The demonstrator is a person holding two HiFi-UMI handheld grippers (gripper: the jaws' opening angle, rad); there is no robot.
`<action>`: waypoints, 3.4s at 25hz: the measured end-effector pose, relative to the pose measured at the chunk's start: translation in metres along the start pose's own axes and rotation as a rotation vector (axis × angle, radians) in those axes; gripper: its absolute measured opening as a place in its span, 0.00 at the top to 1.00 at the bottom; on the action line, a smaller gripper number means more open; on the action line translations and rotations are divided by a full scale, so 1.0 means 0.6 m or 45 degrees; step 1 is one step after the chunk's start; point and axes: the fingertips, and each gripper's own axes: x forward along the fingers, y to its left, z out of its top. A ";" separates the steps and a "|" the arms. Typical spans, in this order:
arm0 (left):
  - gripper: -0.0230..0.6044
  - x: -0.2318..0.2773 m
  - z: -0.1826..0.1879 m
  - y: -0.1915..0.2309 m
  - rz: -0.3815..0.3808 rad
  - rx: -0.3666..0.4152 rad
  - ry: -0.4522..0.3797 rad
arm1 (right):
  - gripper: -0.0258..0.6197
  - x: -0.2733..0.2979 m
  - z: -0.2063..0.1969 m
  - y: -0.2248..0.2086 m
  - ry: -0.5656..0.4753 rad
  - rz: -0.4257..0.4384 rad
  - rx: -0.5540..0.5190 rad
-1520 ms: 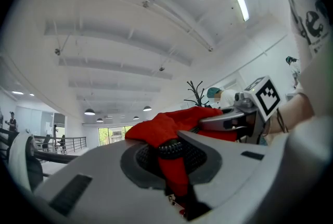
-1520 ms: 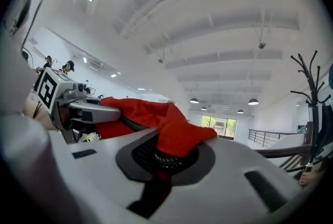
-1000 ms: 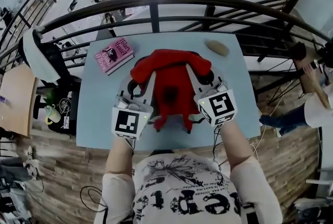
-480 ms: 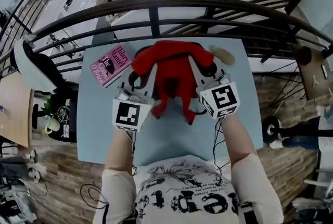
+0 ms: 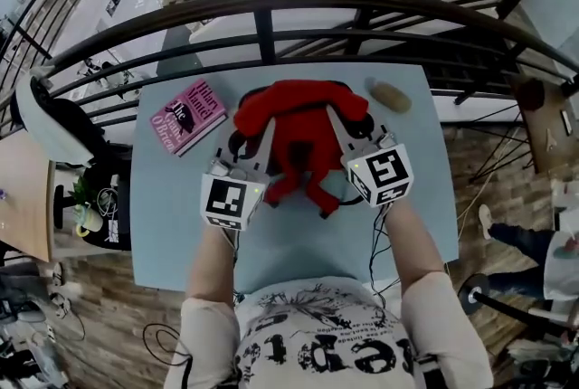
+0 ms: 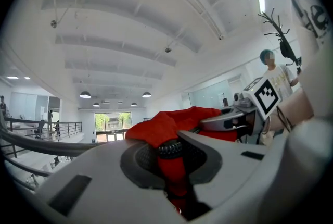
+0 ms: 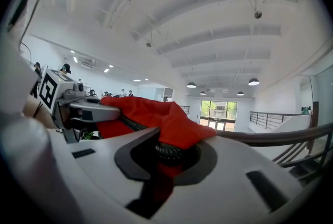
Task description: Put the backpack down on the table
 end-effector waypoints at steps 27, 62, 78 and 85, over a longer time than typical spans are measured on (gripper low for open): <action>0.86 -0.216 -0.146 -0.186 -0.032 -0.199 0.205 | 0.81 -0.224 -0.167 0.172 0.227 0.032 0.139; 0.46 -0.395 -0.467 -0.309 0.074 -0.327 0.563 | 0.38 -0.369 -0.498 0.282 0.522 -0.061 0.260; 0.85 -0.415 -0.202 -0.283 0.147 -0.154 0.223 | 0.84 -0.419 -0.233 0.261 0.211 -0.145 0.151; 0.93 -0.408 -0.058 -0.282 0.120 -0.075 0.043 | 0.97 -0.436 -0.104 0.246 0.024 -0.217 0.065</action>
